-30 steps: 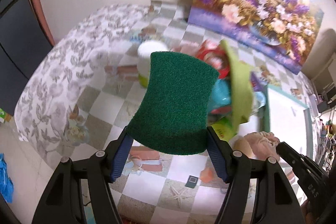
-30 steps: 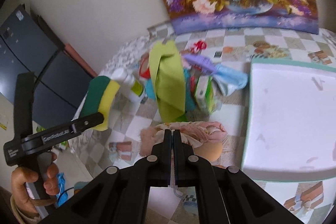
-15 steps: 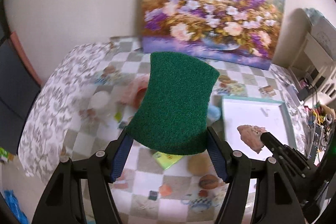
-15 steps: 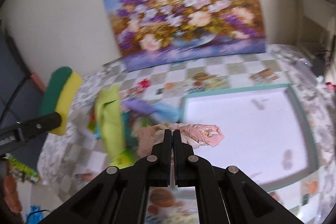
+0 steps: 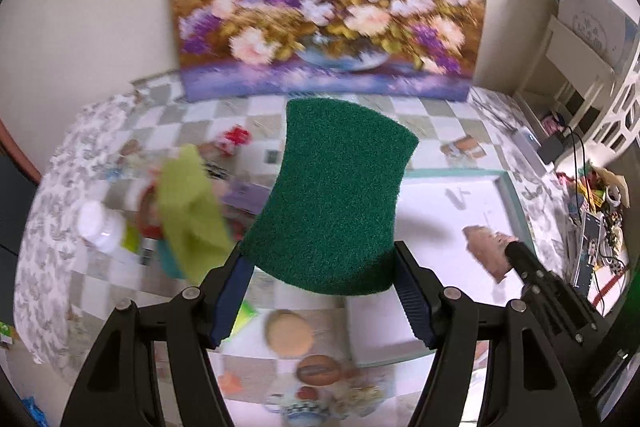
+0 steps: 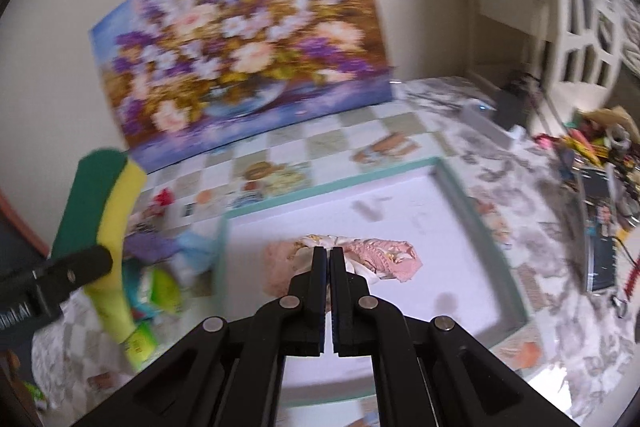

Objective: Organize soft objects
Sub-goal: 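Carry the cloth and sponge into the white tray and open both grippers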

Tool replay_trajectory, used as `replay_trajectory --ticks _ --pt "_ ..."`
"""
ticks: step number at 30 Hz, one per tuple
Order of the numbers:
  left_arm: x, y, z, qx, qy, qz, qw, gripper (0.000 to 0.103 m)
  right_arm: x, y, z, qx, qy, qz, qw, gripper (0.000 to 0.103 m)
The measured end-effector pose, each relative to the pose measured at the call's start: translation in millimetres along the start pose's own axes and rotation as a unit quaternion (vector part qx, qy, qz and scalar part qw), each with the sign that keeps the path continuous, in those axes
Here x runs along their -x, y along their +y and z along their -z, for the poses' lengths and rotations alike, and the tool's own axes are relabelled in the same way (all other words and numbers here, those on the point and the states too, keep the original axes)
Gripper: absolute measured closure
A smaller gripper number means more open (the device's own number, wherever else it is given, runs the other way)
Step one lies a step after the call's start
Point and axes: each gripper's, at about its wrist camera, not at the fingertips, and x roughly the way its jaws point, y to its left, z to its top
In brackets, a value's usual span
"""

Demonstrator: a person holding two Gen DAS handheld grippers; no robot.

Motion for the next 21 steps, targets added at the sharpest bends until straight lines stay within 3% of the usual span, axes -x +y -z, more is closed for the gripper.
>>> replay_trajectory --ticks 8,21 --pt "-47.4 -39.6 8.3 -0.029 0.031 0.015 0.9990 0.033 -16.9 -49.9 -7.3 -0.047 0.012 0.056 0.997 0.101" --pt "-97.2 -65.9 12.1 -0.047 0.039 0.032 0.9976 0.032 -41.4 -68.2 -7.0 -0.055 0.012 0.106 0.993 0.101"
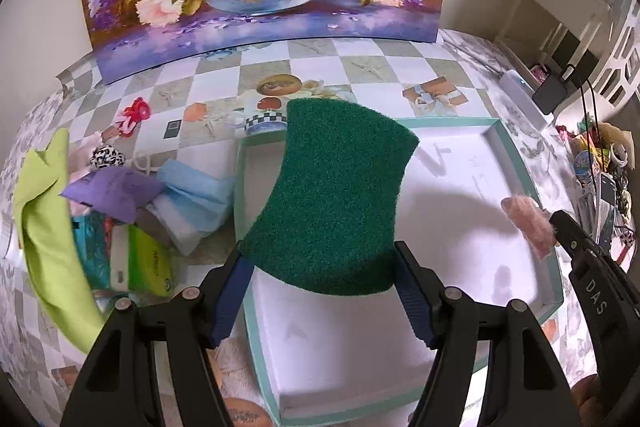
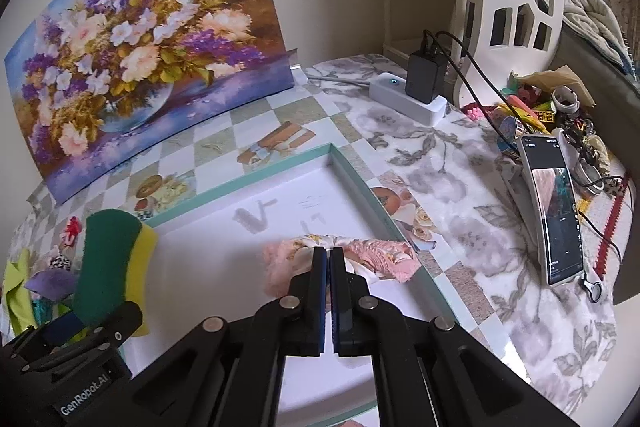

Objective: Organize soft objects
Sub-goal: 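Carry the cloth and sponge into the white tray and open both grippers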

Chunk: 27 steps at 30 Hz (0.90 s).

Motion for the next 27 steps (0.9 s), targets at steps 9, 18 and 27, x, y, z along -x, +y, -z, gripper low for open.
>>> replay_trajectory --ticks 9,18,27 --pt "1.3 6.6 -1.4 0.014 0.005 0.019 0.9997 0.032 -2.2 6.4 1.6 0.020 0.003 0.006 1.000 0.101" --pt "4.7 15.5 -0.5 0.034 0.006 0.031 0.9989 0.018 -5.2 9.4 5.1 0.035 0.018 0.020 0.999 0.099" --pt "3.8 28.2 3.2 0.047 0.018 -0.011 0.9987 0.014 -15.0 17.1 12.0 0.058 0.053 0.019 0.997 0.100"
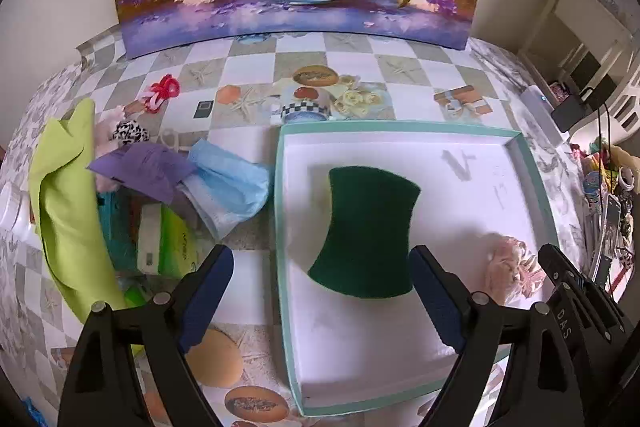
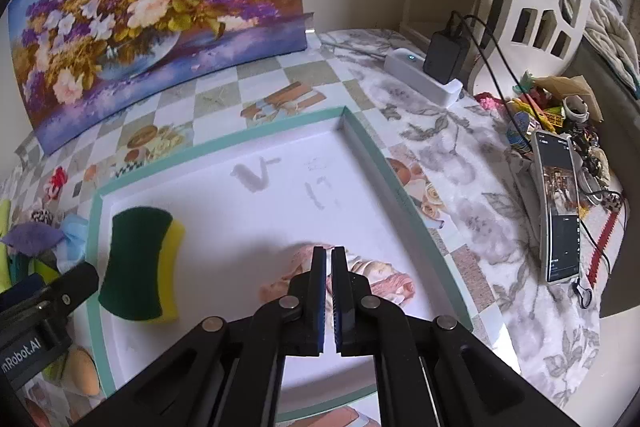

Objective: Organize soft objects
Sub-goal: 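Carry the cloth and sponge into the white tray and open both grippers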

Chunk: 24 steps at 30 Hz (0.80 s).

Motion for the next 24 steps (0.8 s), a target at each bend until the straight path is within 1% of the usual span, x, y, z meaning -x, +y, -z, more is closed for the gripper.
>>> replay_trajectory --ticks 6,7,8,9,10,11,12,17,20,23,24 --pt "-0.7 2.5 0.6 0.006 0.003 -0.005 1.0000 0.013 1.0 1.8 1.5 0.006 0.003 -0.002 1.000 0.100" --pt "-1.1 2.9 0.7 0.007 0.003 -0.005 1.0000 0.013 1.2 2.2 1.2 0.007 0.002 -0.002 1.000 0.097" --pt "-1.5 3.2 0.6 0.009 0.004 -0.006 0.9999 0.007 1.7 2.7 1.1 0.010 0.002 0.000 1.000 0.094" --pt "-2.1 3.9 0.5 0.010 0.004 -0.008 0.9999 0.000 2.0 3.2 1.1 0.012 0.002 0.003 1.000 0.075" --pt "-2.3 5.2 0.6 0.014 0.002 -0.012 0.9998 0.000 2.6 3.6 1.1 0.013 0.001 0.006 1.000 0.040" --pt "-2.4 6.8 0.3 0.017 0.000 -0.014 0.9997 0.000 3.6 3.3 1.3 0.012 -0.003 0.010 1.000 0.025" --pt "-2.4 9.1 -0.1 0.023 -0.001 -0.016 0.9996 0.000 5.2 2.6 1.0 0.009 -0.008 0.012 1.000 0.017" --pt "-1.3 17.8 -1.1 0.040 -0.005 -0.021 0.9990 0.000 5.5 1.9 -0.1 0.012 -0.004 0.016 1.000 0.017" --pt "-1.9 18.9 -1.2 0.041 -0.005 -0.023 0.9989 0.000 1.6 2.5 1.2 0.014 0.006 0.017 1.000 0.014" --pt "-1.4 18.8 -0.8 0.040 -0.007 -0.026 0.9988 0.000 0.2 2.2 1.9 0.014 0.010 0.017 1.000 0.007" --pt "-0.7 19.0 -0.8 0.039 -0.008 -0.026 0.9988 0.000 0.6 2.1 2.0 0.013 0.009 0.017 1.000 0.002"
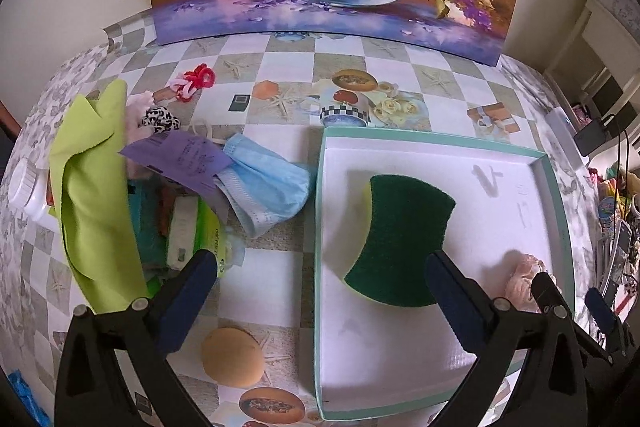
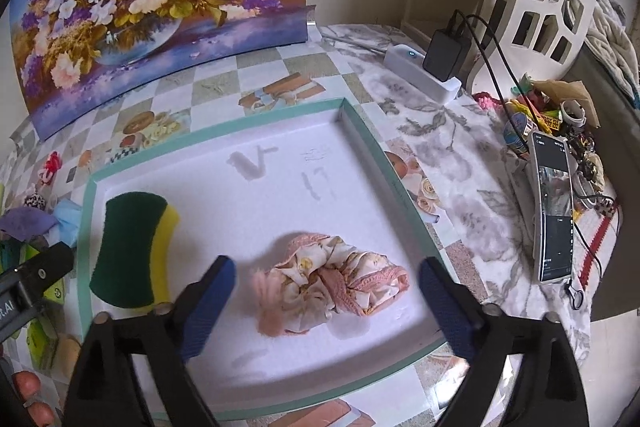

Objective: Organize soft objects
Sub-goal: 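Carry the cloth and sponge into the white tray and open both grippers, then withdraw both grippers from the tray back toward the pile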

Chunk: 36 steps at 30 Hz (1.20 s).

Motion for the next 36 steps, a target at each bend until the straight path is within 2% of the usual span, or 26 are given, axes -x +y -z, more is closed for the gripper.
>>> replay_trajectory --ticks 12,16,22,32,36 --pt "30.2 6.6 3.1 -0.004 -0.026 0.011 0.9996 0.000 23.0 4.6 4.2 0.007 -0.009 -0.022 1.000 0.000" --pt "45.7 8.2 8.4 -0.018 -0.033 -0.007 0.9993 0.000 33.3 12.0 10.2 0.014 -0.005 -0.039 0.999 0.000" --pt "64.2 17.2 19.2 -0.027 -0.033 -0.011 0.9990 0.000 44.2 21.1 21.2 0.011 0.004 -0.060 0.998 0.000" --pt "96.8 44.2 44.5 -0.055 -0.052 -0.014 0.9970 0.000 63.0 66.9 42.3 0.059 0.012 -0.118 0.991 0.000" --pt "101.5 67.6 53.8 -0.043 -0.054 -0.019 0.9974 0.000 65.7 88.6 54.3 0.087 0.019 -0.139 0.986 0.000"
